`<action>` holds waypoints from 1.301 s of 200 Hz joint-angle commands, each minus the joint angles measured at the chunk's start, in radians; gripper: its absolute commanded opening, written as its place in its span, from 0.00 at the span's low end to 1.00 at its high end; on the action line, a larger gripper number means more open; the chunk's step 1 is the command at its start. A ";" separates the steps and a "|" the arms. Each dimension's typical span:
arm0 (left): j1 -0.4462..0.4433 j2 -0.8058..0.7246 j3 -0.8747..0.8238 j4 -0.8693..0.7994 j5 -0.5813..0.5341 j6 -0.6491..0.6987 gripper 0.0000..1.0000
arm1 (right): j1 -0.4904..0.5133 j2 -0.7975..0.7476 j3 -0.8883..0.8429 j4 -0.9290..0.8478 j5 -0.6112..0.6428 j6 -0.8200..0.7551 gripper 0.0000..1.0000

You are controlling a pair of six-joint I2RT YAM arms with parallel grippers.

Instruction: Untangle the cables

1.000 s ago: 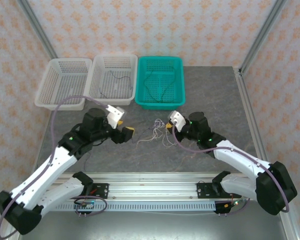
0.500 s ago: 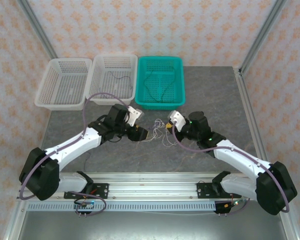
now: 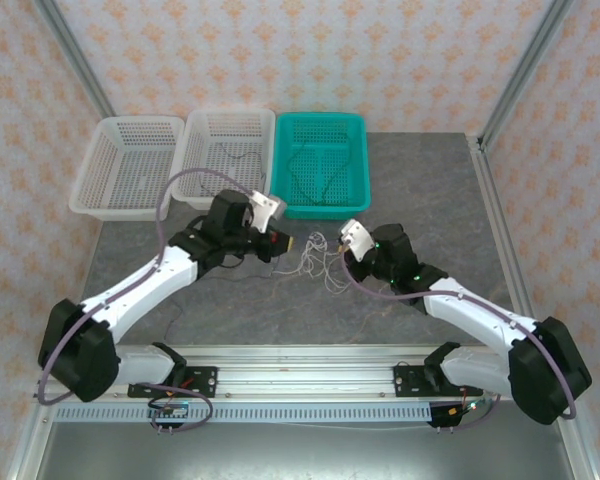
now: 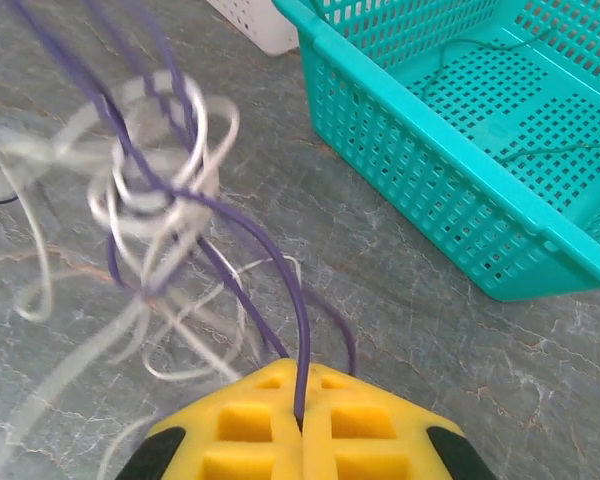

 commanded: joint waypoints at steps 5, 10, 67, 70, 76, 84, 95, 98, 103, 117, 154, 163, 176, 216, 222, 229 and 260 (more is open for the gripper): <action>0.105 -0.103 0.055 -0.047 0.005 -0.022 0.00 | -0.022 0.022 -0.029 -0.131 0.237 -0.027 0.00; 0.124 -0.117 0.061 -0.067 0.007 -0.015 0.00 | -0.024 0.023 -0.035 -0.128 0.245 -0.024 0.00; 0.243 -0.117 0.215 -0.310 0.096 0.127 0.00 | -0.030 0.058 -0.078 -0.092 0.250 0.016 0.00; 0.239 -0.109 0.225 -0.329 0.107 0.138 0.00 | -0.031 0.057 -0.082 -0.081 0.225 0.007 0.00; 0.228 -0.092 0.246 -0.368 0.119 0.164 0.00 | -0.029 0.014 -0.089 -0.055 0.170 -0.002 0.04; 0.208 -0.078 0.265 -0.418 0.122 0.205 0.00 | -0.030 -0.016 -0.091 -0.022 0.081 -0.008 0.17; 0.185 -0.064 0.276 -0.464 0.118 0.247 0.00 | -0.031 -0.050 -0.044 -0.065 -0.053 -0.048 0.40; 0.180 -0.062 0.275 -0.471 0.117 0.253 0.00 | -0.031 -0.052 -0.037 -0.071 -0.064 -0.045 0.45; 0.174 -0.058 0.275 -0.478 0.118 0.258 0.00 | -0.029 -0.060 -0.014 -0.080 -0.108 -0.041 0.56; 0.160 -0.049 0.265 -0.488 0.123 0.265 0.00 | -0.030 -0.085 0.032 -0.079 -0.188 -0.018 0.80; 0.080 -0.010 0.244 -0.475 0.107 0.274 0.00 | -0.022 -0.089 0.128 0.026 -0.402 0.027 0.93; 0.062 0.003 0.247 -0.463 0.108 0.272 0.00 | -0.008 -0.066 0.163 0.025 -0.450 0.016 0.93; 0.033 0.033 0.263 -0.462 0.105 0.276 0.00 | 0.020 -0.033 0.208 0.024 -0.495 -0.006 0.93; -0.018 0.082 0.311 -0.448 0.124 0.299 0.00 | 0.084 0.123 0.297 0.091 -0.591 -0.046 0.83; -0.020 0.086 0.318 -0.446 0.128 0.301 0.00 | 0.091 0.146 0.304 0.096 -0.597 -0.057 0.81; -0.023 0.087 0.323 -0.444 0.134 0.301 0.00 | 0.095 0.171 0.307 0.110 -0.602 -0.062 0.78; -0.028 0.082 0.337 -0.444 0.179 0.328 0.00 | 0.095 0.278 0.312 0.150 -0.624 -0.094 0.64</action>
